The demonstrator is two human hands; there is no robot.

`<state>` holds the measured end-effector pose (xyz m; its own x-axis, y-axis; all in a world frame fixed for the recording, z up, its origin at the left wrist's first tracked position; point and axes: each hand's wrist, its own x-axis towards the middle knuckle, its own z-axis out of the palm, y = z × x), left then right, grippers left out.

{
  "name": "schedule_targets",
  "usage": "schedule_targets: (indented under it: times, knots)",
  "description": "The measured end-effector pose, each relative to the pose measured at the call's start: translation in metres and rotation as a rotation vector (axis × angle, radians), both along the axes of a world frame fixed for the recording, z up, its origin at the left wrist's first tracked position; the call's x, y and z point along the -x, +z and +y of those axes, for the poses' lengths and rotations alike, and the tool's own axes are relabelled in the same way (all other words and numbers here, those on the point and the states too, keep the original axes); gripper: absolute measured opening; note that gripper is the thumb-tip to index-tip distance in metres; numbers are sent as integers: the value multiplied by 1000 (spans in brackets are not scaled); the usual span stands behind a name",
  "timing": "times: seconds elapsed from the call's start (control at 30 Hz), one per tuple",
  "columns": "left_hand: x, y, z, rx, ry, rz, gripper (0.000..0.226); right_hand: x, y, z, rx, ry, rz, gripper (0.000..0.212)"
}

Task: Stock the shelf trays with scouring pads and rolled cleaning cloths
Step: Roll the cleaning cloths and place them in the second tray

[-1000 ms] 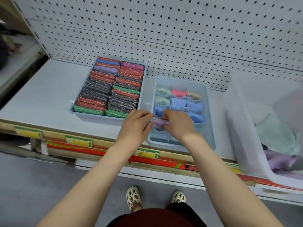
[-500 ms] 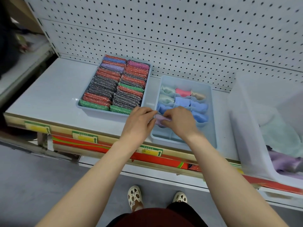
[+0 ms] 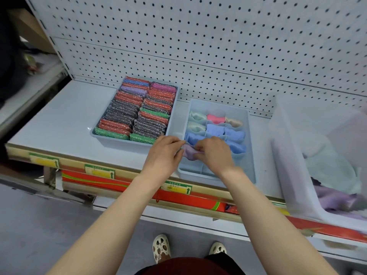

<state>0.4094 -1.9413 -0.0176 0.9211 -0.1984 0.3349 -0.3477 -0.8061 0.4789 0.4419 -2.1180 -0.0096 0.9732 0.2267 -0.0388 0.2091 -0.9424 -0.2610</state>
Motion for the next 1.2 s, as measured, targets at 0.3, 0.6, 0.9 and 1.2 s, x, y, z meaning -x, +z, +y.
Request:
schedule_targets:
  times: [0.3,0.6,0.9,1.2]
  knots:
    - [-18,26,-56,-29,4,44,31,16,75,-120,-480,-303,-235,11]
    - [-42,59,-198,93,-264,130,32,46,60,-275,284,-574,326,37]
    - [-54,105,-269,155,-513,103,65,25,140,-302,-169,-431,-77,9]
    - [-82,201,-285,672,-480,238,10,5,217,-286,-437,-278,-276,21]
